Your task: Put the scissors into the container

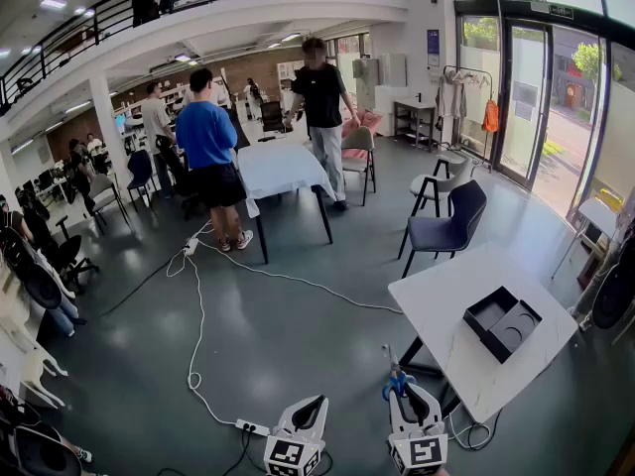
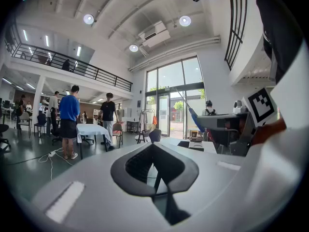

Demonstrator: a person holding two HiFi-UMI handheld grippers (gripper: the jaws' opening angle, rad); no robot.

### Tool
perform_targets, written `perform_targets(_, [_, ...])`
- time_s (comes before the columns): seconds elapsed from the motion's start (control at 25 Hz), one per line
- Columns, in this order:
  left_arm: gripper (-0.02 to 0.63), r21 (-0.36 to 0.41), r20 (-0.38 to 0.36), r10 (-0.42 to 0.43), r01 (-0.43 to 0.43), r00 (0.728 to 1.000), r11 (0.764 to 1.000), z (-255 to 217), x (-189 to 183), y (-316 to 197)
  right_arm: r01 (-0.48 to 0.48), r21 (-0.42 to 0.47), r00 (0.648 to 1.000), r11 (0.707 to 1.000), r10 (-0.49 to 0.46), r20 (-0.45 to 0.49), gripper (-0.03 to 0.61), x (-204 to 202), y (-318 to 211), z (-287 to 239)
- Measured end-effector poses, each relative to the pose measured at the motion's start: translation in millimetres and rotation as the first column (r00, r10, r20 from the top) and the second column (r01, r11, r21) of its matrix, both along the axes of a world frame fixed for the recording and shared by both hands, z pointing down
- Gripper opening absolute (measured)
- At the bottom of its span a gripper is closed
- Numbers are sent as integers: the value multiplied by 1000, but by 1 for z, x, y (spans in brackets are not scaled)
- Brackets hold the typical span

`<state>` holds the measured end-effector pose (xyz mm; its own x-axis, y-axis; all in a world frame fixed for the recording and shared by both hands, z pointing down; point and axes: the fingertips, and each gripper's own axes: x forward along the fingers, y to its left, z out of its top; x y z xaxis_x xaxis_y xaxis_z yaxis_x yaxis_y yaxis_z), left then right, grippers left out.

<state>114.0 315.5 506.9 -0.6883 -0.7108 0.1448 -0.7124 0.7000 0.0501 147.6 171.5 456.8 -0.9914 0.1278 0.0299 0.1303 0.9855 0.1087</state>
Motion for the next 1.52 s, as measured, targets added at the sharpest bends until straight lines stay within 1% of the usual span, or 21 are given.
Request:
perform_targets(0.12, [9, 7, 18, -5, 5, 1000, 1000, -1, 2, 12, -2, -15, 1000, 1000, 2, 9, 87, 4, 13, -4])
perform_targets(0.2, [9, 14, 46, -5, 4, 999, 1000, -4, -2, 17, -1, -6, 1000, 1000, 1, 20, 87, 3, 18, -9])
perform_targets(0.28, [9, 15, 59, 2, -3, 998, 1000, -6, -3, 17, -6, 4, 1000, 1000, 6, 25, 87, 3, 20, -13])
perform_targets(0.56, [9, 22, 52, 14, -15, 999, 1000, -5, -5, 25, -21, 14, 1000, 1000, 20, 20, 87, 3, 29, -13])
perform_targets(0.72, [8, 25, 44, 18, -19, 999, 1000, -3, -4, 33, -24, -5, 998, 1000, 24, 50, 89, 5, 36, -19])
perform_targets(0.96, [9, 34, 59, 39, -41, 998, 999, -8, -13, 46, -40, -9, 996, 999, 40, 84, 89, -1, 51, -29])
perform_targets(1.12, [9, 36, 68, 63, -65, 996, 997, -13, -18, 58, -63, -16, 993, 998, 64, 96, 91, -4, 62, -35])
perform_targets(1.28, [9, 18, 78, 83, -85, 993, 996, -9, -23, 69, -98, -18, 990, 995, 99, 103, 89, -5, 69, -36])
perform_targets(1.52, [9, 22, 87, 114, -117, 990, 993, -10, -39, 67, -151, -15, 985, 988, 152, 86, 89, -13, 62, -27])
